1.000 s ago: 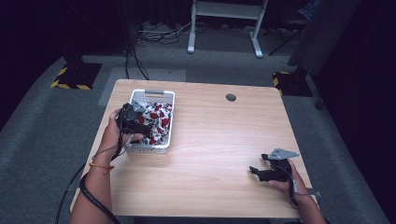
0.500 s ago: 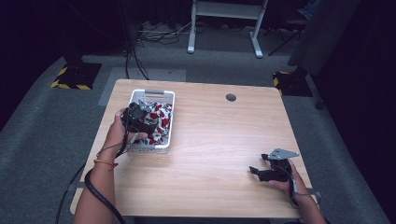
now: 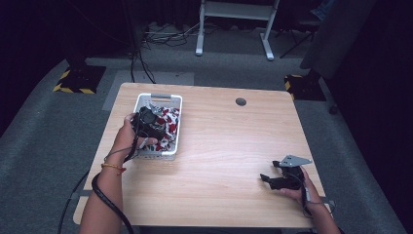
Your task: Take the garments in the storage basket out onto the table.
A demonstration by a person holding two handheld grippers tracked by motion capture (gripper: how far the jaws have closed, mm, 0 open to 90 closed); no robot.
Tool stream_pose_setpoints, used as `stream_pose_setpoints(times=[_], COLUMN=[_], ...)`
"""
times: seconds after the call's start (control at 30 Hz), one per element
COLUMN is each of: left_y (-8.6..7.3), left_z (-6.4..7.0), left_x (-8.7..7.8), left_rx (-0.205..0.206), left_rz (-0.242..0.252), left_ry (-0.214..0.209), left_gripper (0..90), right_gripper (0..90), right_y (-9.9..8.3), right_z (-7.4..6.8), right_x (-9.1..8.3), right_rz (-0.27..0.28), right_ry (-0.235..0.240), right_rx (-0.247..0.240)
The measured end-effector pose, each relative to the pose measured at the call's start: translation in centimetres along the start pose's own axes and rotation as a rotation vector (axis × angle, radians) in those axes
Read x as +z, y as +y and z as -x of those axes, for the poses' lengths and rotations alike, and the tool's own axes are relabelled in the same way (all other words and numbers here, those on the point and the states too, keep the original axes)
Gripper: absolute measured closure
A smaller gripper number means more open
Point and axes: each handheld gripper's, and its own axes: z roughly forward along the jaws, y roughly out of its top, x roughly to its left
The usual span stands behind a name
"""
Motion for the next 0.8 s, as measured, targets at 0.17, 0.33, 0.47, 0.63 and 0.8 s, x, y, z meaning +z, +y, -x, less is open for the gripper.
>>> stream_pose_setpoints(times=[0.17, 0.33, 0.47, 0.63, 0.8], left_y=[0.4, 0.5, 0.6, 0.8, 1.0], left_z=[0.0, -0.1, -0.1, 0.2, 0.6], left_x=[0.6, 1.1, 1.4, 2.1, 2.9], left_rx=[0.002, 0.012, 0.019, 0.040, 0.058], left_rz=[-0.021, -0.049, -0.060, -0.105, -0.146], left_ry=[-0.010, -0.040, -0.046, -0.034, -0.025], left_gripper=[21.4, 27.4, 30.6, 32.7, 37.2], right_gripper=[19.5, 19.5, 19.5, 19.5, 19.5], right_y=[0.0, 0.0, 0.0, 0.0, 0.0], right_z=[0.0, 0.0, 0.0, 0.0, 0.0], right_x=[0.0, 0.0, 0.0, 0.0, 0.0], right_rz=[0.000, 0.000, 0.000, 0.000, 0.000], right_ry=[0.000, 0.001, 0.003, 0.004, 0.003], right_rx=[0.000, -0.001, -0.004, -0.004, -0.004])
